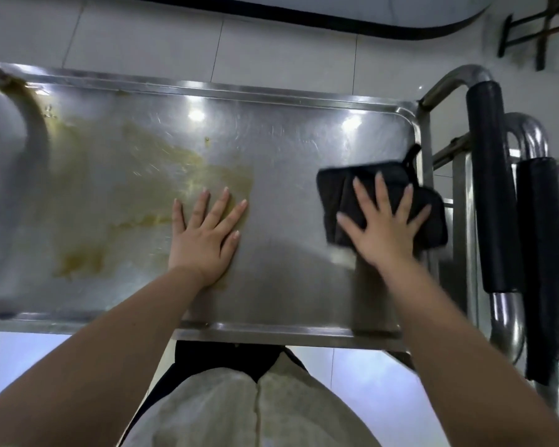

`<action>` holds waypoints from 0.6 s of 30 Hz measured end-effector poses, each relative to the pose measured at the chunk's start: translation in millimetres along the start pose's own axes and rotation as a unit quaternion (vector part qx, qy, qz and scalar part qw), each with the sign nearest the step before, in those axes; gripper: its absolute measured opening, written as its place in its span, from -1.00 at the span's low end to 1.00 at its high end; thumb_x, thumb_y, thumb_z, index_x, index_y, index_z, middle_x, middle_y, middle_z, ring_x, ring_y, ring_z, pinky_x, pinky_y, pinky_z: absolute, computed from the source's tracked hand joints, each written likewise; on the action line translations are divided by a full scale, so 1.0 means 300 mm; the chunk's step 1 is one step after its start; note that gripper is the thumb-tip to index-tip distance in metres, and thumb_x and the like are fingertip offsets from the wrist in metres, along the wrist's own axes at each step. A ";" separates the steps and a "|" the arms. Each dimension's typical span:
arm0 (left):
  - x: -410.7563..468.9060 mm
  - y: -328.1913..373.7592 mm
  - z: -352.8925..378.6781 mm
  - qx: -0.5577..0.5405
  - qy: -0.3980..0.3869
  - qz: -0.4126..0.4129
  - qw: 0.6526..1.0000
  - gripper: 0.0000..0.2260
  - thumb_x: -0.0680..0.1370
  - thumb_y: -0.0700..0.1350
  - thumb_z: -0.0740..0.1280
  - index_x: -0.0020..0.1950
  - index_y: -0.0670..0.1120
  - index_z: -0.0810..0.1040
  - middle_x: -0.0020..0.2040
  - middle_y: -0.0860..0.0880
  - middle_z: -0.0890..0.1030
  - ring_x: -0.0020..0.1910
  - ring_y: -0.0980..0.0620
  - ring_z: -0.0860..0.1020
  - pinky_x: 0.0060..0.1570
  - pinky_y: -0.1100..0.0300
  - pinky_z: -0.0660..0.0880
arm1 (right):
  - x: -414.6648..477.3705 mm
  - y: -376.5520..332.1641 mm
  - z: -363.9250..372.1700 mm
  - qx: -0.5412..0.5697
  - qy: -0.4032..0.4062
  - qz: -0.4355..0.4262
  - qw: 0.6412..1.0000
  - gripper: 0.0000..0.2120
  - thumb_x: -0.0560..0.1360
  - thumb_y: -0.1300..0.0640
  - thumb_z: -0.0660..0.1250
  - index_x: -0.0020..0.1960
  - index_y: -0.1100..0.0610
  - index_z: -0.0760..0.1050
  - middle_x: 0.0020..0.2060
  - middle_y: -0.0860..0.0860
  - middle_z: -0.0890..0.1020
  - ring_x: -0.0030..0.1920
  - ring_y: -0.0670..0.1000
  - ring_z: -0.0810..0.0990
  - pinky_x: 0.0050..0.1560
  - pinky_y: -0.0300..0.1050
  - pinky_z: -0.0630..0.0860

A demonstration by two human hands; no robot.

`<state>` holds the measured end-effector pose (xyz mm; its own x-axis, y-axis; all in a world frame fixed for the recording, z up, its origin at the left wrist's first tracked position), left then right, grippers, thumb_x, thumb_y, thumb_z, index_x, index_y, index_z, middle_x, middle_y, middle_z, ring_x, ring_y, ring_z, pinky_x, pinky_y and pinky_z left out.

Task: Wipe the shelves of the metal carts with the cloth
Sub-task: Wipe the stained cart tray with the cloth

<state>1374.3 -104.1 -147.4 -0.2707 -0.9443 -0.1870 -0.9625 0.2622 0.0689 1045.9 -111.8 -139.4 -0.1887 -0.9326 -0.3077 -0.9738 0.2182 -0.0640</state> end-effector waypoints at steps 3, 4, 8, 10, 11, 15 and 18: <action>0.001 -0.004 0.011 0.003 0.016 0.003 1.000 -0.52 0.63 0.19 -0.12 0.58 0.27 -0.04 0.60 0.09 0.07 0.58 -0.11 0.00 0.45 -0.28 -0.20 | 0.336 -0.037 -0.089 0.014 -0.016 0.017 1.000 -0.26 0.36 -0.58 -0.19 0.47 -0.41 -0.27 0.56 -0.20 -0.24 0.52 0.28 -0.32 0.33 0.53 -0.35; -0.001 -0.004 0.012 0.003 0.019 0.005 1.000 -0.52 0.64 0.19 -0.10 0.58 0.27 -0.03 0.60 0.09 0.08 0.58 -0.11 0.01 0.45 -0.27 -0.19 | 0.393 -0.052 -0.103 0.017 -0.019 0.026 0.999 -0.26 0.36 -0.57 -0.18 0.47 -0.41 -0.27 0.56 -0.19 -0.24 0.52 0.28 -0.33 0.32 0.54 -0.36; -0.007 -0.007 0.009 -0.002 0.012 0.001 1.000 -0.52 0.63 0.19 -0.09 0.57 0.29 -0.03 0.60 0.11 0.07 0.58 -0.10 0.02 0.45 -0.24 -0.22 | 0.355 -0.086 -0.106 0.005 -0.008 0.035 0.999 -0.26 0.39 -0.55 -0.23 0.50 -0.36 -0.26 0.58 -0.16 -0.20 0.53 0.28 -0.29 0.32 0.54 -0.34; -0.009 -0.005 0.008 0.003 0.008 -0.005 1.000 -0.52 0.63 0.18 -0.08 0.57 0.29 -0.03 0.60 0.11 0.07 0.58 -0.10 0.03 0.45 -0.23 -0.22 | 0.232 -0.074 -0.068 -0.007 0.008 0.021 1.000 -0.27 0.40 -0.54 -0.27 0.51 -0.34 -0.27 0.58 -0.15 -0.19 0.53 0.28 -0.28 0.34 0.54 -0.30; -0.010 -0.004 0.007 0.005 0.006 -0.007 1.000 -0.52 0.63 0.18 -0.08 0.57 0.29 -0.02 0.60 0.11 0.08 0.58 -0.10 0.04 0.44 -0.23 -0.22 | 0.150 -0.069 -0.041 -0.013 0.014 0.012 1.000 -0.28 0.41 -0.53 -0.29 0.51 -0.33 -0.29 0.58 -0.15 -0.19 0.53 0.28 -0.27 0.34 0.54 -0.28; -0.016 0.002 0.008 0.007 0.002 -0.010 1.000 -0.52 0.63 0.18 -0.10 0.57 0.29 -0.04 0.60 0.10 0.08 0.57 -0.10 0.04 0.44 -0.23 -0.23 | -0.299 -0.131 0.098 0.009 0.026 -0.030 0.999 -0.29 0.47 -0.49 -0.13 0.55 -0.30 -0.16 0.60 -0.09 -0.05 0.54 0.35 -0.16 0.33 0.59 -0.16; -0.017 0.002 0.003 0.006 -0.002 -0.017 1.000 -0.52 0.63 0.18 -0.12 0.57 0.28 -0.05 0.61 0.10 0.04 0.58 -0.10 0.02 0.44 -0.24 -0.24 | -0.538 -0.265 0.185 0.009 0.012 -0.105 0.994 -0.29 0.48 -0.43 0.02 0.56 -0.23 0.04 0.58 -0.04 0.09 0.52 0.40 -0.04 0.30 0.63 -0.11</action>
<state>1375.1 -99.0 -147.2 -0.2383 -0.9519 -0.1927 -0.9712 0.2329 0.0508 1160.8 37.3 -137.4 0.0149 -0.9645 -0.2636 -0.9896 0.0234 -0.1416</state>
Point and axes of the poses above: each hand's wrist, its own x-axis towards the middle knuckle, its own z-axis out of the palm, y = z × x, the point moved 6 cm from there along x, towards the middle knuckle
